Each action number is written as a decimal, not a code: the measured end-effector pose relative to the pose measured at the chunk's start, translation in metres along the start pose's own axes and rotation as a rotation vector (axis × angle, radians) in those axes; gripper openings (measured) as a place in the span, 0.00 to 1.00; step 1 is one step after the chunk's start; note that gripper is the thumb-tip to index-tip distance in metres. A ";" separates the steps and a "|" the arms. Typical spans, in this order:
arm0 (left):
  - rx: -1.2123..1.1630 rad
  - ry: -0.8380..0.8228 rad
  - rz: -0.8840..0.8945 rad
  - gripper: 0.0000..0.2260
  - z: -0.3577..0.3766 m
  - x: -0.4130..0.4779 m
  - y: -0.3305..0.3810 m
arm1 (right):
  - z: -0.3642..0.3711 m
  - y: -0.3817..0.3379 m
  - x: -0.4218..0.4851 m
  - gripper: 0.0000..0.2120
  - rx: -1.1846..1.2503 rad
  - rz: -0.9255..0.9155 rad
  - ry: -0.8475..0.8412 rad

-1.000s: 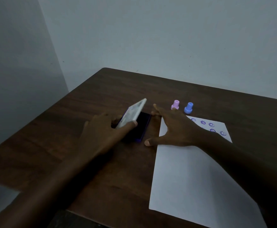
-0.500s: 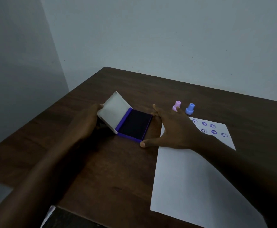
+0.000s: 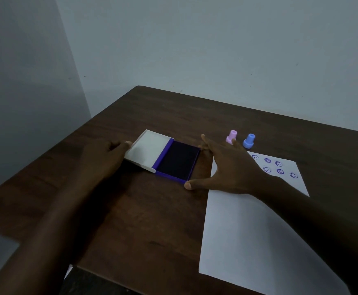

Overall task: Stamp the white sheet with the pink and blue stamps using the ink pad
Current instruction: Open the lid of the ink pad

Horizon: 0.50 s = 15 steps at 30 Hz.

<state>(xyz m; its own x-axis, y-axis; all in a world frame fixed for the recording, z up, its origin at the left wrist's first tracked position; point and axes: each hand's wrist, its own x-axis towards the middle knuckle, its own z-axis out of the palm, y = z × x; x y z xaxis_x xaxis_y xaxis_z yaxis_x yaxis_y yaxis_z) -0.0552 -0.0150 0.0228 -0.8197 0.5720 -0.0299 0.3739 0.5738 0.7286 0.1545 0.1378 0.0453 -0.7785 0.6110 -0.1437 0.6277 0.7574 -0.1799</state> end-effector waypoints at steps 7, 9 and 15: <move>0.168 -0.011 0.088 0.18 0.003 0.000 -0.002 | 0.003 0.004 0.000 0.55 -0.017 -0.021 0.019; 0.188 -0.016 0.097 0.19 0.004 0.000 -0.001 | 0.005 0.007 0.001 0.56 -0.022 -0.032 0.034; 0.176 -0.036 0.121 0.18 0.005 0.004 0.001 | -0.001 0.018 -0.003 0.56 0.058 -0.057 0.088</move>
<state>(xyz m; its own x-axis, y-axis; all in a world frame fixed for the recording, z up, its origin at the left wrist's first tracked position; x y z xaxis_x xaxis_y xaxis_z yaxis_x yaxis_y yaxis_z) -0.0564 -0.0090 0.0204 -0.7491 0.6620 0.0239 0.5415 0.5912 0.5977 0.1681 0.1496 0.0431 -0.8084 0.5869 -0.0463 0.5791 0.7786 -0.2418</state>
